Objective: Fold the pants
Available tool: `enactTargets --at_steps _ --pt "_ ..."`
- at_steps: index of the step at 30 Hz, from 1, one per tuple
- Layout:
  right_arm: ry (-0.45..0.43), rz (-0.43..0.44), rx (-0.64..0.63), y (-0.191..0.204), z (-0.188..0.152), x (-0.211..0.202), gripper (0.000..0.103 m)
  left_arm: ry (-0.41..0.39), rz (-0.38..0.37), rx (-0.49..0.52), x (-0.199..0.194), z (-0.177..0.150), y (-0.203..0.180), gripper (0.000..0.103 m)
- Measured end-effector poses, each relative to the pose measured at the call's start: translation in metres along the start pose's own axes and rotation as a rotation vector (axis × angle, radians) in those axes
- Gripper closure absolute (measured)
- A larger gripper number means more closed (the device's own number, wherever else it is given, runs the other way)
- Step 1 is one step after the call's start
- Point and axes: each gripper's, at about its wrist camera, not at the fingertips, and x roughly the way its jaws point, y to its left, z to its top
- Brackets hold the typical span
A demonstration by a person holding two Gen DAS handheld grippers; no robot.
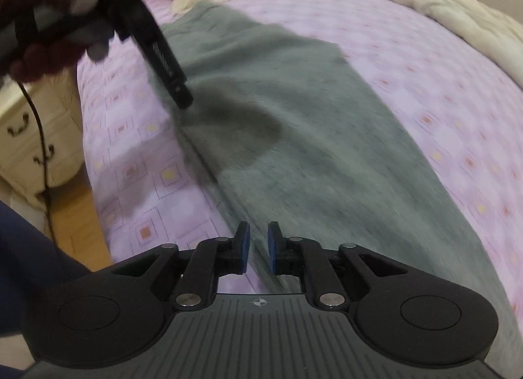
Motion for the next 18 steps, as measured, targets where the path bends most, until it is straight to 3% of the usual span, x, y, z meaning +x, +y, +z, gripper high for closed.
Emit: enactTargets --at_steps 3,11,12,13,14,18 --pt "0.032 -0.028 -0.046 0.01 0.007 0.018 0.077 -0.013 -0.035 0.002 -0.004 -0.002 0.015 0.05" --pt "0.056 -0.146 -0.107 0.025 0.015 0.039 0.078 -0.07 -0.073 0.071 -0.007 0.003 0.025 0.05" --pt "0.061 -0.164 -0.103 0.026 0.016 0.041 0.079 -0.079 -0.074 0.082 -0.008 0.002 0.025 0.05" --pt "0.063 -0.174 -0.095 0.031 0.016 0.045 0.094 -0.087 -0.075 0.092 -0.012 0.002 0.022 0.05" --pt "0.062 -0.172 -0.078 0.031 0.017 0.045 0.1 -0.092 -0.075 0.1 -0.012 0.002 0.023 0.05" --pt "0.054 -0.107 0.009 0.032 0.019 0.027 0.1 -0.132 -0.075 0.121 -0.017 0.006 0.027 0.05"
